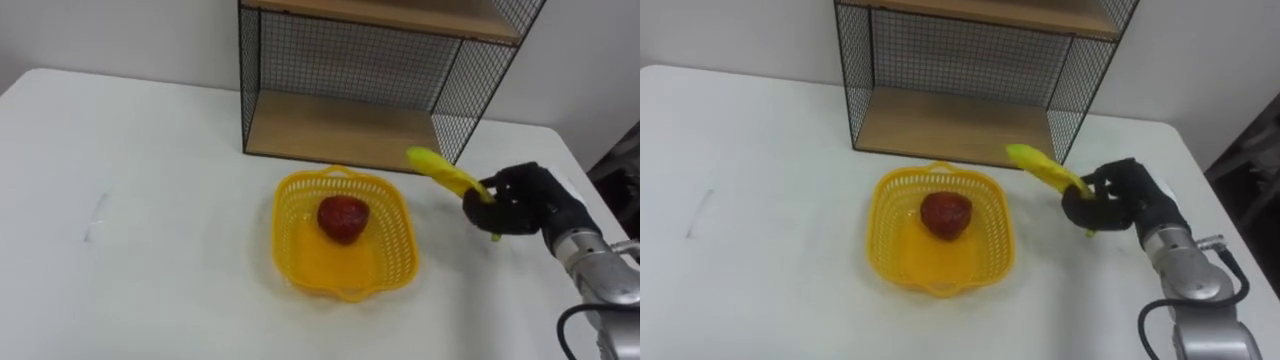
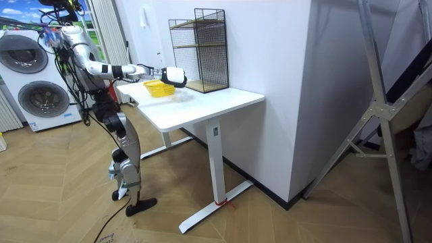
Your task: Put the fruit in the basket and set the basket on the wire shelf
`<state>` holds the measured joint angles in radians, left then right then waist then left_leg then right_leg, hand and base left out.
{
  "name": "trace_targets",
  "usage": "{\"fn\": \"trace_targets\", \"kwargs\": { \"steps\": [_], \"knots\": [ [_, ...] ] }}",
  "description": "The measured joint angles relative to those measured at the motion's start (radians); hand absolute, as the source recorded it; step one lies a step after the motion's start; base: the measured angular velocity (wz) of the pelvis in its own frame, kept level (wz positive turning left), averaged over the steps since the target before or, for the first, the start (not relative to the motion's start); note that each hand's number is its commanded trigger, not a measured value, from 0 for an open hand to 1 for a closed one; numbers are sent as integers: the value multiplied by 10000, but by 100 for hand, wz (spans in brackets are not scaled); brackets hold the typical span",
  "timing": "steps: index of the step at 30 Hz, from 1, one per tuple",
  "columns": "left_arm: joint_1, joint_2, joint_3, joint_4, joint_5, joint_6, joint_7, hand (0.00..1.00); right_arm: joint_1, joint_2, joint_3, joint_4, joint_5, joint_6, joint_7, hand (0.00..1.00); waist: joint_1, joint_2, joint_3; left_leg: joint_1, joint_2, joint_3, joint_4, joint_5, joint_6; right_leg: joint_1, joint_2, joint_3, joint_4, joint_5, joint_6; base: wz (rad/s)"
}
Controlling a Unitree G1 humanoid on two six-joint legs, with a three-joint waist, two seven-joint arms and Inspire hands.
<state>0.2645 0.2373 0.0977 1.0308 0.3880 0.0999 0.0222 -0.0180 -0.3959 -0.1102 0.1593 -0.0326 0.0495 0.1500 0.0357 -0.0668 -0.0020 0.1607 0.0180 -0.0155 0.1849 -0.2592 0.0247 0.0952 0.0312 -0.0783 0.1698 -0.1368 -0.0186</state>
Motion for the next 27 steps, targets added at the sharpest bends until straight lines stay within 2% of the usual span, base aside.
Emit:
{"fn": "trace_targets", "kwargs": {
  "steps": [6,12,17,22,27],
  "knots": [
    [157,-271,-9,1,163,-6,183,0,-1,5,-6,-1188,715,-81,-81,100,-20,61,13,-18,15,7,-12,-1,-2,-42,17,0,10,-1,0,0],
    [180,-285,-20,13,195,-5,157,0,3,51,-2,-2165,625,-81,-32,100,-38,62,9,-91,9,2,41,-2,-4,-96,18,31,23,0,-1,0],
    [106,-296,-55,108,194,0,67,0,1,51,64,-2330,218,-80,214,100,23,24,-12,-89,10,4,29,-2,-4,-107,20,43,30,0,-2,0],
    [-44,-285,-56,110,186,-12,60,0,1,52,534,-2475,-310,-81,674,100,40,11,-1,-84,22,6,21,-2,-5,-111,30,43,32,5,-9,0],
    [-379,-277,-47,192,189,-140,75,0,5,60,951,-2719,-964,-64,1317,100,303,-72,40,-89,25,55,0,-2,-5,-157,29,63,55,7,-13,-3]
  ]
}}
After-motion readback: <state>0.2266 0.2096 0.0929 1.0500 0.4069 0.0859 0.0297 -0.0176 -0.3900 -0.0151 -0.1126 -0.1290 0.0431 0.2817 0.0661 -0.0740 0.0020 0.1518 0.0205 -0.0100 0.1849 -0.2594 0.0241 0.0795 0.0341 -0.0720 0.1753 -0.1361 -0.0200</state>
